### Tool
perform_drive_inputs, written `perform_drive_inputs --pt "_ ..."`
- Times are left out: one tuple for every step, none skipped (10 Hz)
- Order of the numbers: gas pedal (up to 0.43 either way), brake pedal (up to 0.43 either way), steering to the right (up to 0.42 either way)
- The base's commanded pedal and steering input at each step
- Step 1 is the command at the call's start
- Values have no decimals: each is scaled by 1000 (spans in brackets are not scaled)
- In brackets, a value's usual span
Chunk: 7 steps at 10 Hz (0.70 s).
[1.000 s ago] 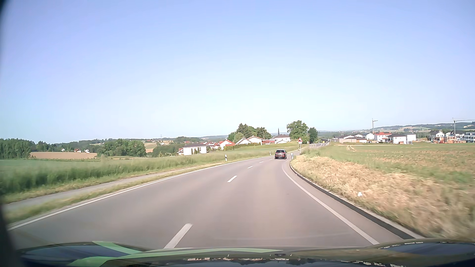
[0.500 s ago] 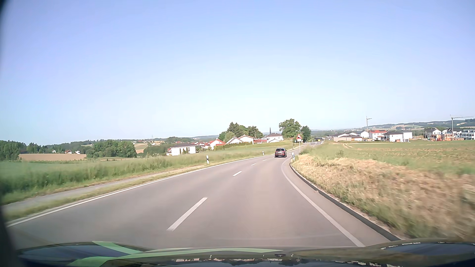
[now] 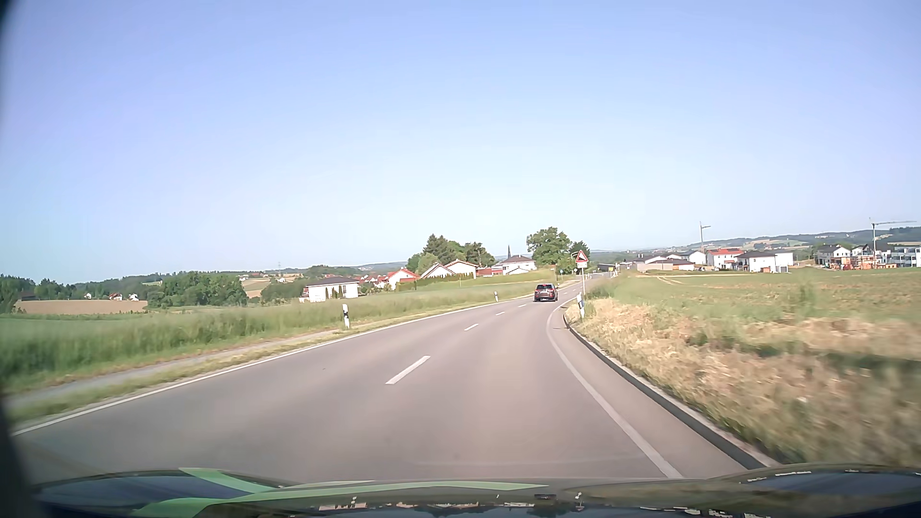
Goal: Follow the waypoints while adhering to traffic rules and regulations
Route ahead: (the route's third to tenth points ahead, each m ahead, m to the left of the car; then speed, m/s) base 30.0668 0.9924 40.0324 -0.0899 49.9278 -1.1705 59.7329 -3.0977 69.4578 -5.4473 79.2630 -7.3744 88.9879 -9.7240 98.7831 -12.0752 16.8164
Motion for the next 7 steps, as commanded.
perform_drive_inputs --pt "0 0 11" --pt "0 0 14" --pt "0 0 16" --pt "0 0 16" --pt "0 0 13" --pt "0 0 11" --pt "0 0 11"
